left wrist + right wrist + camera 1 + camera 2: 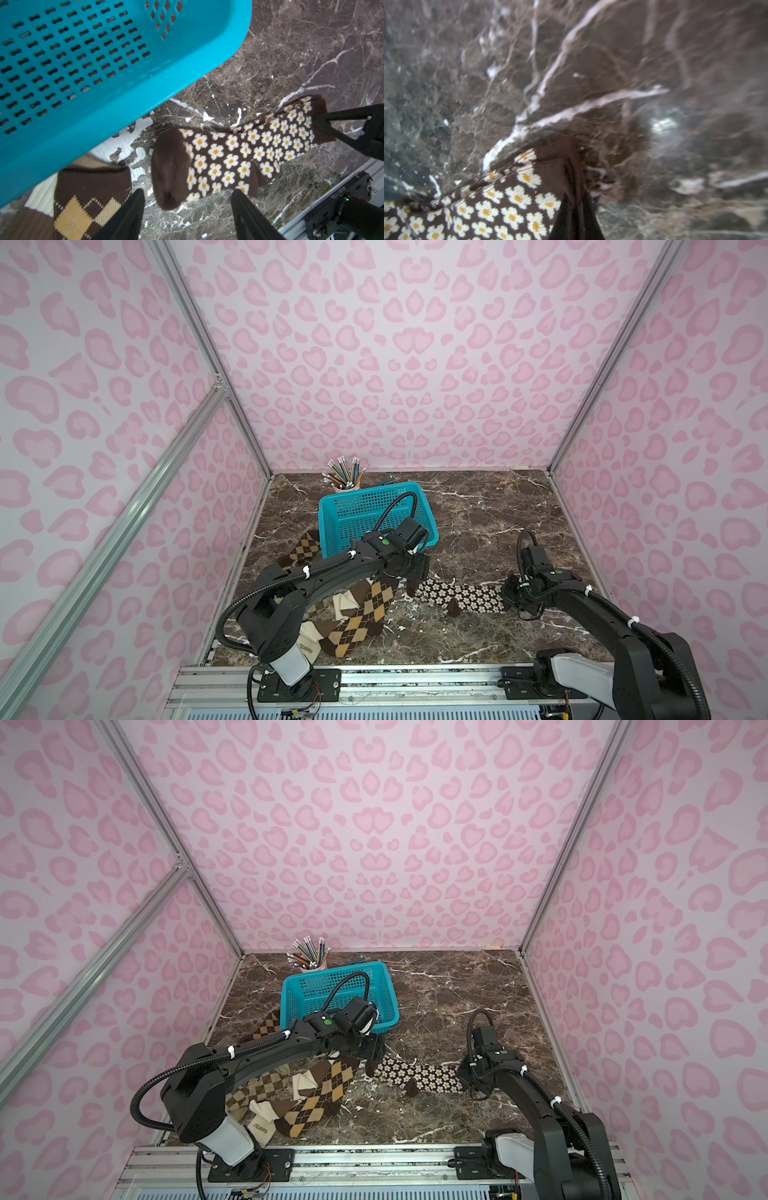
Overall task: Place the socks together as a pair
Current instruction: Pick up a pair of socks from the center of the board.
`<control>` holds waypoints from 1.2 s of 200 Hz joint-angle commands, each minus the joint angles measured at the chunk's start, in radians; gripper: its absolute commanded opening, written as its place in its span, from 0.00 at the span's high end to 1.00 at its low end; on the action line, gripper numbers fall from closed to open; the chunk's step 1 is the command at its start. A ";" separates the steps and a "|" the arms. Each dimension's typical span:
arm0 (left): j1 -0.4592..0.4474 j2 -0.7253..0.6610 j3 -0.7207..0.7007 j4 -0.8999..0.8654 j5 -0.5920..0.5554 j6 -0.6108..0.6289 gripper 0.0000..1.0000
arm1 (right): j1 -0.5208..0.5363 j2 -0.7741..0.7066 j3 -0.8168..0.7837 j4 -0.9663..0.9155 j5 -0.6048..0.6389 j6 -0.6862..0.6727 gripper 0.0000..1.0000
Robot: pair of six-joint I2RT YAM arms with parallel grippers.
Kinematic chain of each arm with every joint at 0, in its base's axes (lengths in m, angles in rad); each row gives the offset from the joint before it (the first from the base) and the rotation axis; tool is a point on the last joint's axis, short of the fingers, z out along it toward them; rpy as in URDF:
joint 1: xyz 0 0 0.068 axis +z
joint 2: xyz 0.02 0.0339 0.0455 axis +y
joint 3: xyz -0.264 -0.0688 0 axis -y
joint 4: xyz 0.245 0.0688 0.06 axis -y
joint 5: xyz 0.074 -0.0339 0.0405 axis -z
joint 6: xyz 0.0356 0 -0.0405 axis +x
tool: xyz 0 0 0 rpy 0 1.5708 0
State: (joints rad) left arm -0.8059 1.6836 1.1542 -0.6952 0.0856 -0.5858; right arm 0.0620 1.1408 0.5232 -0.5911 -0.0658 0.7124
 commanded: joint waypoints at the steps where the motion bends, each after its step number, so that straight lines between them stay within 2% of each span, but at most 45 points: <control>1: 0.000 0.003 -0.017 0.037 0.032 -0.032 0.31 | -0.015 -0.031 -0.003 -0.034 0.051 0.009 1.00; 114: -0.012 0.169 -0.020 0.166 0.080 -0.066 0.32 | -0.022 -0.040 -0.013 -0.033 0.001 -0.022 1.00; 148: -0.010 0.206 -0.026 0.151 0.056 -0.080 0.36 | -0.023 -0.044 -0.011 -0.032 -0.004 -0.025 1.00; 196: -0.010 0.189 -0.040 0.126 0.056 -0.080 0.57 | -0.021 -0.055 -0.012 -0.030 -0.009 -0.028 1.00; 208: -0.009 0.183 -0.020 0.113 0.054 -0.073 0.63 | -0.022 -0.056 -0.011 -0.032 -0.009 -0.028 1.00; 218: -0.010 0.182 -0.002 0.104 0.062 -0.070 0.74 | -0.022 -0.057 -0.009 -0.033 -0.009 -0.027 1.00; 240: -0.010 0.167 0.029 0.086 0.075 -0.065 0.86 | -0.022 -0.076 0.003 -0.041 -0.013 -0.029 1.00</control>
State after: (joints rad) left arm -0.8150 1.8706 1.1507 -0.5892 0.1497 -0.6601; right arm 0.0391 1.0836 0.5087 -0.6220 -0.0780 0.6903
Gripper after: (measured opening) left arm 0.191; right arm 0.089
